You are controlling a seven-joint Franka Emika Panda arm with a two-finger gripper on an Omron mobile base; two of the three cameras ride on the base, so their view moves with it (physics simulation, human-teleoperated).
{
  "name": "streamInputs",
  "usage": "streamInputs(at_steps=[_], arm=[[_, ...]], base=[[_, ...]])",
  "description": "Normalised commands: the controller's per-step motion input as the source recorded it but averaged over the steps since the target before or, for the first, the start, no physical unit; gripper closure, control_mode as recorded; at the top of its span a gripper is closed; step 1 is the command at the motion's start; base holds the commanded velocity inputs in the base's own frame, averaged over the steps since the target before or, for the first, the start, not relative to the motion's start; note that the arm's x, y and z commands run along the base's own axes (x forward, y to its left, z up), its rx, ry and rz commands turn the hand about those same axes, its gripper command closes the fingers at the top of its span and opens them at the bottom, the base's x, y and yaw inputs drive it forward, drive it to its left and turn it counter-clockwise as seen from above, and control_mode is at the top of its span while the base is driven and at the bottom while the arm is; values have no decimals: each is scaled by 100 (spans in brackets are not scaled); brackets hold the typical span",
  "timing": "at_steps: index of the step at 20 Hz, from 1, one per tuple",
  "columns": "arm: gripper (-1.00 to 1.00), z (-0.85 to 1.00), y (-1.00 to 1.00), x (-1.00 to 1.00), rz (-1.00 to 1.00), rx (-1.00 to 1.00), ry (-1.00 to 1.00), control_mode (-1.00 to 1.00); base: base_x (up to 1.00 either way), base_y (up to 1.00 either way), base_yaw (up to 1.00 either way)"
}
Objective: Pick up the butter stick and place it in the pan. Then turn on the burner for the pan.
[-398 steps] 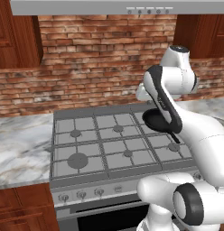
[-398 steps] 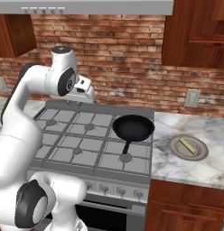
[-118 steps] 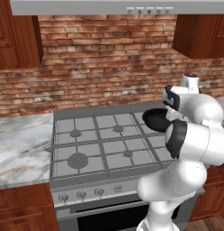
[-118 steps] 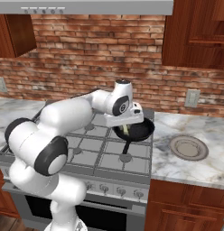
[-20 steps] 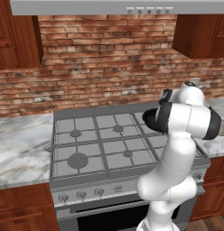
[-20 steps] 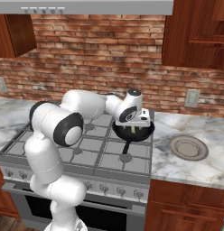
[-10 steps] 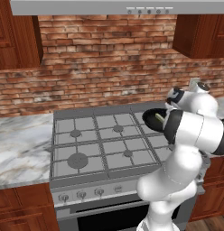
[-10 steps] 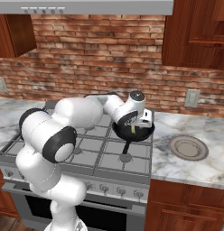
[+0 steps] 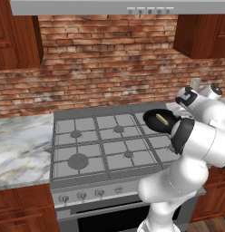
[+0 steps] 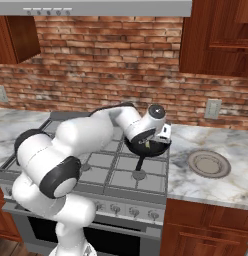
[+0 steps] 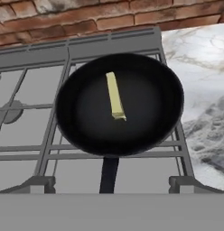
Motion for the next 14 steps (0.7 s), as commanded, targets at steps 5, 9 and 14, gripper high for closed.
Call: streamInputs(at_steps=[5, 9, 14], arm=[[-100, 0, -1, -36, -4, 2, -14, -100], [-100, 0, -1, -38, -4, 1, -18, -100], [-100, 0, -1, -42, -1, 0, -20, -100]], base=[[0, 0, 0], [0, 0, 0], [0, 0, 0]])
